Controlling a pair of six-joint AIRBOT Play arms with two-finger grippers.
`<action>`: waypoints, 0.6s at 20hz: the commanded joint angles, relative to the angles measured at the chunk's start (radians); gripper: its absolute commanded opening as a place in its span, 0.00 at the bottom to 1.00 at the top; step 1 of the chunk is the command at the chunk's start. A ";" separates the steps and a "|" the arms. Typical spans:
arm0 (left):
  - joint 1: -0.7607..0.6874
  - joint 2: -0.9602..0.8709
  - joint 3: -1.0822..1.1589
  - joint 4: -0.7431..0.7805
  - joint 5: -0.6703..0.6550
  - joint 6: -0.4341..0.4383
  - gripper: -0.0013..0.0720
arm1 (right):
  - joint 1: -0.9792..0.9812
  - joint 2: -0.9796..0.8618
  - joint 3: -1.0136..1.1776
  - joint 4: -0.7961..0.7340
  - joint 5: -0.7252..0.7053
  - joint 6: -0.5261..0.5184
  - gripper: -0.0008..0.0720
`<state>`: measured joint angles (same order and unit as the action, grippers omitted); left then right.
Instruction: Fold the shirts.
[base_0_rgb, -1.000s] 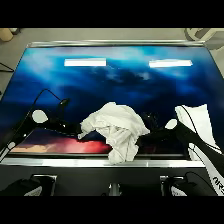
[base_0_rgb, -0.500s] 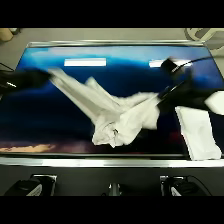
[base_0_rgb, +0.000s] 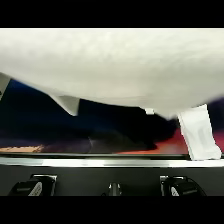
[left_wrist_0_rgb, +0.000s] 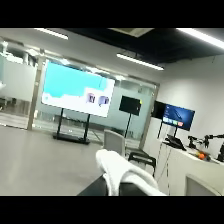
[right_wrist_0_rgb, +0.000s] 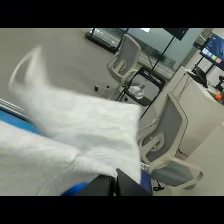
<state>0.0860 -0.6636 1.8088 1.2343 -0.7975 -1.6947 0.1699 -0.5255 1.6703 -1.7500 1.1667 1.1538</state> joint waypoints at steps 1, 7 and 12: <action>0.013 0.019 0.022 0.071 0.066 -0.027 0.07 | 0.000 0.025 0.021 -0.042 0.069 0.028 0.04; 0.014 -0.081 0.022 0.094 0.042 -0.026 0.07 | 0.000 -0.101 0.020 -0.056 0.237 0.028 0.04; 0.014 -0.242 -0.172 0.103 -0.272 0.162 0.07 | 0.000 -0.445 -0.079 -0.101 0.057 0.033 0.04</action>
<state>0.0990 -0.8265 1.7473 1.3266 -0.9005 -1.6402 0.1703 -0.7971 1.6440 -1.8278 1.3315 1.1828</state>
